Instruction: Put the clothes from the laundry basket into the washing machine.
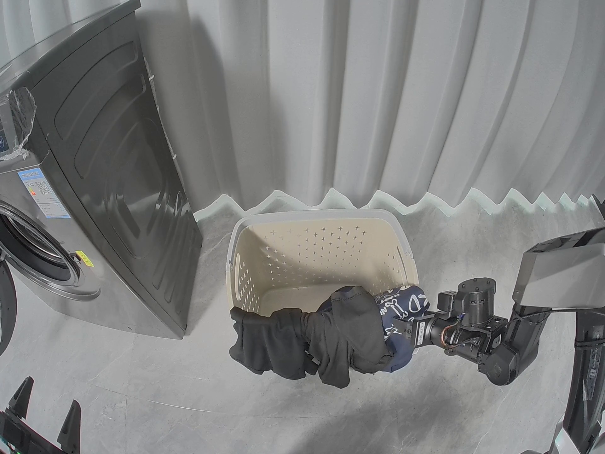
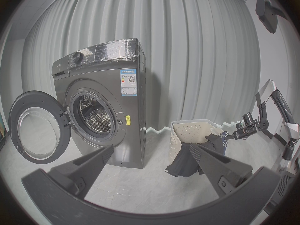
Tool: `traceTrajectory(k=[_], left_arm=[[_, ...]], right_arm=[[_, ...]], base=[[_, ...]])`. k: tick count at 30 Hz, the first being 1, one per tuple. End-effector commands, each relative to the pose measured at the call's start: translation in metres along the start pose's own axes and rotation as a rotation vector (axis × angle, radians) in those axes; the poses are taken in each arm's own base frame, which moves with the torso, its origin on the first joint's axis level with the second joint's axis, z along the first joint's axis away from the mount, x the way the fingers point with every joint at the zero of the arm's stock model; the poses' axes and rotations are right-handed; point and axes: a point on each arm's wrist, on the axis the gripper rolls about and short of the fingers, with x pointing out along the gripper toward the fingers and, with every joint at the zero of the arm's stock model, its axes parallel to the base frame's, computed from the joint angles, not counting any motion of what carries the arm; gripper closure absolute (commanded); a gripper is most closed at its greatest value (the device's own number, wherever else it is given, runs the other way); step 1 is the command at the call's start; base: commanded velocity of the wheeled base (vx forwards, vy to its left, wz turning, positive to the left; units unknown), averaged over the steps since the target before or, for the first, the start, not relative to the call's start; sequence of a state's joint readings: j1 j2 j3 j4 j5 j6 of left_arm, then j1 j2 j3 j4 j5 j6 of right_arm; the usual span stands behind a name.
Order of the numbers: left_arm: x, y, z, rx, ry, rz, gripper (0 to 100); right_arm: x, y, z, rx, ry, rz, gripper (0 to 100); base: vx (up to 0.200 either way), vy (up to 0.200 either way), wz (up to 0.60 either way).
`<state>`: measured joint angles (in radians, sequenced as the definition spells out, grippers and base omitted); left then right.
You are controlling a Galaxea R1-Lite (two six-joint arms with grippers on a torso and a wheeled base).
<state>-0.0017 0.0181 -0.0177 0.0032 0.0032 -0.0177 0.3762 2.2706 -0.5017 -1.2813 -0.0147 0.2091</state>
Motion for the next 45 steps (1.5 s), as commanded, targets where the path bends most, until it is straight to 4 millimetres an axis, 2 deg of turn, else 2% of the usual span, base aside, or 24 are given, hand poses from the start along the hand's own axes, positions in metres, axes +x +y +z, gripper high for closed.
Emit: traceTrajectory(k=[1,14,21,23,26,32,33,38,40,42,45], left_arm=[[0.0,0.0,-0.005,-0.001,-0.001,0.002,0],[0.0,0.0,-0.005,-0.002,0.001,0.002,0],[0.0,0.0,-0.005,-0.001,0.001,0.002,0],[0.0,0.0,-0.005,-0.001,-0.001,0.002,0],[0.0,0.0,-0.005,-0.001,-0.001,0.002,0],[0.0,0.0,-0.005,-0.001,0.001,0.002,0],[0.0,0.0,-0.005,-0.001,-0.001,0.002,0],[0.0,0.0,-0.005,-0.002,0.001,0.0,0],[0.0,0.0,-0.005,-0.002,-0.001,0.0,0],[0.0,0.0,-0.005,-0.002,0.001,0.0,0],[0.0,0.0,-0.005,-0.002,-0.001,0.0,0]], right_arm=[[0.004,0.0,0.001,0.001,-0.006,0.0,100],[-0.004,0.004,0.0,-0.004,-0.028,0.018,100],[-0.03,0.004,0.005,-0.006,-0.065,0.027,100],[-0.046,0.008,0.013,-0.009,-0.096,0.041,100],[-0.058,0.011,0.02,-0.01,-0.119,0.053,100],[-0.061,0.01,0.019,-0.009,-0.113,0.046,100],[-0.06,0.008,0.012,-0.009,-0.081,0.038,0],[-0.039,0.002,-0.015,-0.008,0.01,-0.003,0],[-0.033,0.002,-0.018,-0.009,0.012,-0.014,0],[-0.017,0.001,-0.023,-0.01,0.016,-0.02,0],[-0.003,0.001,-0.019,-0.007,-0.006,-0.019,0]], base=[[0.0,0.0,0.0],[0.0,0.0,0.0],[0.0,0.0,0.0],[0.0,0.0,0.0],[0.0,0.0,0.0],[0.0,0.0,0.0],[0.0,0.0,0.0],[0.0,0.0,0.0],[0.0,0.0,0.0],[0.0,0.0,0.0],[0.0,0.0,0.0]])
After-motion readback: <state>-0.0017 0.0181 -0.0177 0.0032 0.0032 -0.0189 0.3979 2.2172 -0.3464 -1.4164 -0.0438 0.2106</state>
